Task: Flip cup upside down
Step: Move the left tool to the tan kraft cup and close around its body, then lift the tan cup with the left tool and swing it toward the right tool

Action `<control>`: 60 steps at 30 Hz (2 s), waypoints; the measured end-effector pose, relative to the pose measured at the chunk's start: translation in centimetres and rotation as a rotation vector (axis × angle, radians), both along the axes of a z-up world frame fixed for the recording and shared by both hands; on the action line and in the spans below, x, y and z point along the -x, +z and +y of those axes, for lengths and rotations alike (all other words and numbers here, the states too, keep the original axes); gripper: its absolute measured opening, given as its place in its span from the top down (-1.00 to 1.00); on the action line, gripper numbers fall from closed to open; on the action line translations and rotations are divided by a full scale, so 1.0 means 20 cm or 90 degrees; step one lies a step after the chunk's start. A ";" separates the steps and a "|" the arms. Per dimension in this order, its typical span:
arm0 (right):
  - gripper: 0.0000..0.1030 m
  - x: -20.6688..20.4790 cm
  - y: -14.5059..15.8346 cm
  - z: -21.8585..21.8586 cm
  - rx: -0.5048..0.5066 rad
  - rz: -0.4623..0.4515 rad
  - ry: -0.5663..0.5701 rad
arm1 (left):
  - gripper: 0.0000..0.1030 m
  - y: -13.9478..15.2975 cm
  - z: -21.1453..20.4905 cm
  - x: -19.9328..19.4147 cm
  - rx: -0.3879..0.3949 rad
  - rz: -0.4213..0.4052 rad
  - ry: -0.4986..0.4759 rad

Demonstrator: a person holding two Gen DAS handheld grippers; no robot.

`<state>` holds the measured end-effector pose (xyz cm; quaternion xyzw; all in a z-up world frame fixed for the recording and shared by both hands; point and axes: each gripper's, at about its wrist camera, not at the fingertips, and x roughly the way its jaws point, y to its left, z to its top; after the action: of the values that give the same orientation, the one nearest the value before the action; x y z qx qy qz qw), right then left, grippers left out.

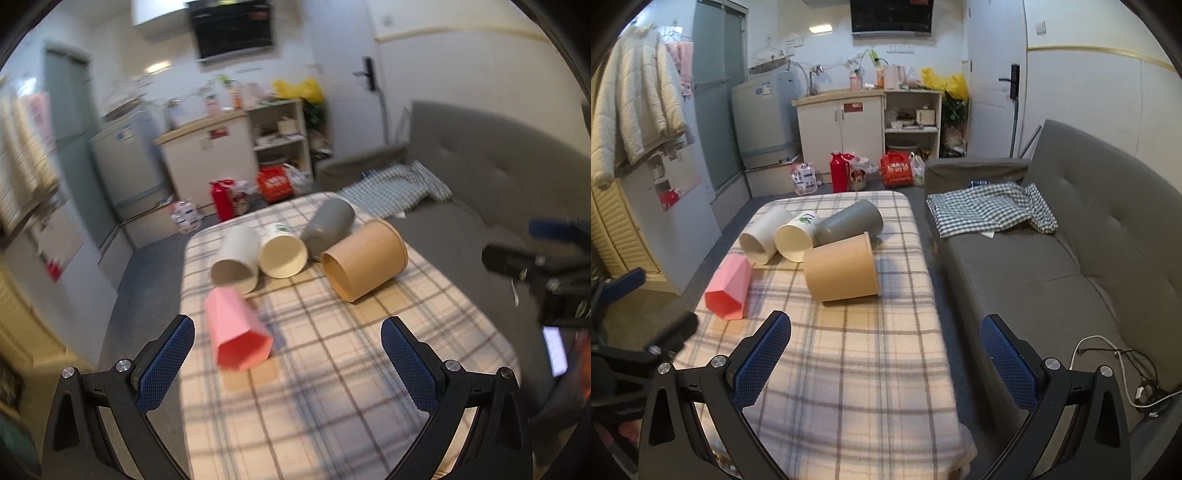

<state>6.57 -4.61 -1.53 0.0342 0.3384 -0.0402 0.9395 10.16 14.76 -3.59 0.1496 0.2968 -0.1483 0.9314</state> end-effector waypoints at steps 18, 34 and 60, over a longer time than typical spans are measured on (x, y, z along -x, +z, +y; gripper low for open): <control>-1.00 -0.42 -0.31 -0.34 -0.003 0.096 -0.045 | -1.00 -0.29 -0.44 -0.56 -0.101 0.044 -0.211; -1.00 -0.46 -0.44 -0.41 -0.042 0.132 -0.064 | -0.96 -0.48 -0.63 -0.61 -0.228 0.044 -0.318; -1.00 0.08 -0.16 -0.18 -0.056 0.058 -0.016 | -0.76 -0.32 -0.18 0.06 0.048 0.320 0.110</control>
<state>4.95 -8.25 -4.69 0.0782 0.3821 -0.0385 0.9200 9.01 11.06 -9.93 0.0476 0.5250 -0.1112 0.8425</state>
